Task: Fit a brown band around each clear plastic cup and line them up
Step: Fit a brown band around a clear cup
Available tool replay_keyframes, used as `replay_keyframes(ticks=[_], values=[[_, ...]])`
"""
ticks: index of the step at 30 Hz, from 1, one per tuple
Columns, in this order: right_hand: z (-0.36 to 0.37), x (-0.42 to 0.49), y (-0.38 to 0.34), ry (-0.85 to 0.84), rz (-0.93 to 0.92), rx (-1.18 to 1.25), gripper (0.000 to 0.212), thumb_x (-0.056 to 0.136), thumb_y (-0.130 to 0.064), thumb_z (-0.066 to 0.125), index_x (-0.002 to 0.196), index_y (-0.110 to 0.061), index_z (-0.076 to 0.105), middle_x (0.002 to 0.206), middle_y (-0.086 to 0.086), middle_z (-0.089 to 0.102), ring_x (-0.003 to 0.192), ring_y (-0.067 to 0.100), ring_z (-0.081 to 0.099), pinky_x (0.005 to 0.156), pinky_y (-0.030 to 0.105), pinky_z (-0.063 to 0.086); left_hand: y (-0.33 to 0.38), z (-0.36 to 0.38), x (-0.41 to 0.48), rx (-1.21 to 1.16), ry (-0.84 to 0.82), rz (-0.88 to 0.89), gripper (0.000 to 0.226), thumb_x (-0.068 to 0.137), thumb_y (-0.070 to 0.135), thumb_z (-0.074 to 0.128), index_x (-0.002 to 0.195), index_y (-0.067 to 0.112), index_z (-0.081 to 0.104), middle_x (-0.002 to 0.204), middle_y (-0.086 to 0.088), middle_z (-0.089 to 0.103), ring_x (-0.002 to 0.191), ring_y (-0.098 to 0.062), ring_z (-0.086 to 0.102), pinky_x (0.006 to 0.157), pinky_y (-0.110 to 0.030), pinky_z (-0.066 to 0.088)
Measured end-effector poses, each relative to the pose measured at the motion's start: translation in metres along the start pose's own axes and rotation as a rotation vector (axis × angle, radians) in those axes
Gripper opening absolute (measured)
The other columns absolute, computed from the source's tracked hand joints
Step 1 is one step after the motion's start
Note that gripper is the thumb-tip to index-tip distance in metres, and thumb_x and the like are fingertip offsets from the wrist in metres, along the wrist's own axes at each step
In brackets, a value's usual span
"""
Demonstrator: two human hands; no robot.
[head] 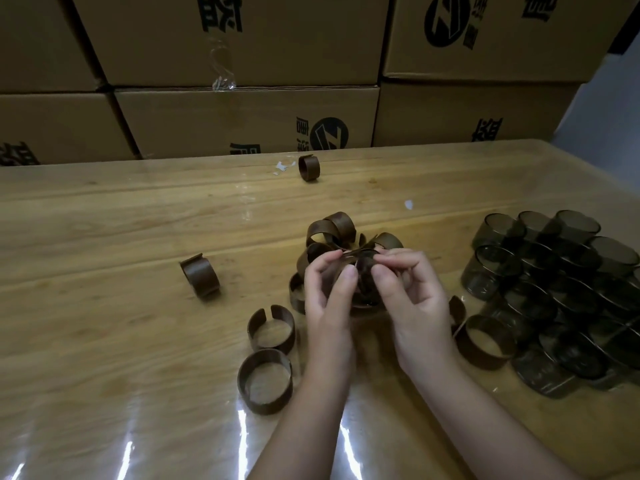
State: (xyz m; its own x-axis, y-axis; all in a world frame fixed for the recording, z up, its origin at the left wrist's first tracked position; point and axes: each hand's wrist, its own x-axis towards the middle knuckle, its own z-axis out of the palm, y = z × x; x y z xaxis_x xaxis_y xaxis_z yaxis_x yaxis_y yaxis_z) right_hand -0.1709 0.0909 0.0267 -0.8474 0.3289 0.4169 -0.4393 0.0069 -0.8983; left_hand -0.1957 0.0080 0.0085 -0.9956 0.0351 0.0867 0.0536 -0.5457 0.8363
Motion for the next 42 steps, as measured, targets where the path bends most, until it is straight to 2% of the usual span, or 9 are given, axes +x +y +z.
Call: replay_keyframes(ticks=[3, 7, 12, 18, 23, 29, 36, 38, 42], values=[[0.002, -0.004, 0.003, -0.053, 0.099, -0.036, 0.044, 0.072, -0.047, 0.06, 0.113, -0.03, 0.057, 0.126, 0.014, 0.051, 0.112, 0.015, 0.059, 0.085, 0.022, 0.052, 0.0, 0.001, -0.005, -0.055, 0.012, -0.023, 0.036, 0.063, 0.048, 0.069, 0.096, 0.036, 0.068, 0.109, -0.004, 0.067, 0.102, -0.022, 0.063, 0.088, -0.041, 0.048], [0.003, -0.006, 0.002, -0.149, 0.19, -0.074, 0.069, 0.07, -0.062, 0.05, 0.133, -0.034, 0.045, 0.123, -0.013, 0.058, 0.111, -0.003, 0.057, 0.085, 0.013, 0.048, 0.0, 0.004, -0.011, -0.163, 0.014, -0.055, 0.034, 0.064, 0.045, 0.069, 0.095, 0.031, 0.07, 0.1, -0.003, 0.071, 0.095, -0.019, 0.065, 0.084, -0.036, 0.048], [0.003, -0.009, 0.003, -0.199, 0.18, -0.074, 0.052, 0.086, -0.048, 0.045, 0.135, -0.03, 0.044, 0.126, -0.017, 0.057, 0.115, -0.006, 0.054, 0.091, 0.013, 0.047, 0.003, 0.001, -0.014, -0.22, 0.046, -0.068, 0.041, 0.066, 0.039, 0.071, 0.103, 0.021, 0.062, 0.099, -0.006, 0.07, 0.089, -0.019, 0.067, 0.075, -0.034, 0.053], [0.01, -0.016, 0.009, -0.204, 0.135, -0.064, 0.046, 0.092, -0.038, 0.038, 0.134, -0.023, 0.048, 0.135, -0.009, 0.055, 0.127, 0.001, 0.049, 0.108, 0.034, 0.041, 0.005, -0.008, -0.018, -0.268, 0.078, -0.083, 0.039, 0.077, 0.029, 0.064, 0.11, 0.012, 0.055, 0.092, -0.006, 0.07, 0.082, -0.018, 0.069, 0.07, -0.031, 0.055], [0.014, -0.022, 0.021, -0.209, 0.078, -0.093, 0.059, 0.091, -0.049, 0.031, 0.137, -0.016, 0.048, 0.136, -0.007, 0.055, 0.128, 0.002, 0.048, 0.107, 0.03, 0.041, 0.006, -0.016, -0.02, -0.252, 0.088, -0.083, 0.058, 0.065, 0.037, 0.072, 0.114, 0.012, 0.055, 0.096, -0.007, 0.07, 0.086, -0.02, 0.069, 0.066, -0.032, 0.055], [0.008, -0.018, 0.029, -0.145, 0.021, -0.105, 0.049, 0.095, -0.043, 0.024, 0.129, -0.022, 0.052, 0.13, -0.003, 0.06, 0.125, 0.005, 0.051, 0.106, 0.028, 0.042, 0.001, -0.009, -0.02, -0.239, 0.121, -0.127, 0.052, 0.061, 0.033, 0.076, 0.108, 0.02, 0.059, 0.104, -0.009, 0.07, 0.095, -0.026, 0.068, 0.076, -0.039, 0.052], [0.012, -0.019, 0.029, -0.063, 0.055, -0.024, 0.036, 0.1, -0.021, 0.028, 0.119, -0.021, 0.058, 0.117, -0.007, 0.067, 0.116, 0.006, 0.058, 0.1, 0.028, 0.046, -0.001, -0.013, -0.018, -0.188, 0.138, -0.14, 0.042, 0.066, 0.027, 0.073, 0.106, 0.024, 0.059, 0.106, -0.008, 0.07, 0.1, -0.029, 0.067, 0.069, -0.036, 0.054], [0.011, -0.017, 0.028, -0.063, 0.076, -0.015, 0.037, 0.1, -0.018, 0.029, 0.12, -0.016, 0.059, 0.118, -0.006, 0.066, 0.116, 0.005, 0.058, 0.1, 0.028, 0.047, -0.004, -0.012, -0.016, -0.198, 0.138, -0.152, 0.044, 0.07, 0.026, 0.07, 0.112, 0.021, 0.058, 0.113, -0.013, 0.068, 0.107, -0.034, 0.064, 0.072, -0.037, 0.055], [0.01, -0.014, 0.029, -0.066, 0.146, -0.025, 0.038, 0.096, -0.028, 0.032, 0.118, -0.016, 0.061, 0.122, -0.001, 0.062, 0.118, 0.009, 0.056, 0.102, 0.034, 0.046, -0.003, -0.009, -0.014, -0.278, 0.094, -0.19, 0.071, 0.077, 0.035, 0.066, 0.137, 0.004, 0.045, 0.126, -0.021, 0.061, 0.115, -0.034, 0.061, 0.079, -0.041, 0.057]])
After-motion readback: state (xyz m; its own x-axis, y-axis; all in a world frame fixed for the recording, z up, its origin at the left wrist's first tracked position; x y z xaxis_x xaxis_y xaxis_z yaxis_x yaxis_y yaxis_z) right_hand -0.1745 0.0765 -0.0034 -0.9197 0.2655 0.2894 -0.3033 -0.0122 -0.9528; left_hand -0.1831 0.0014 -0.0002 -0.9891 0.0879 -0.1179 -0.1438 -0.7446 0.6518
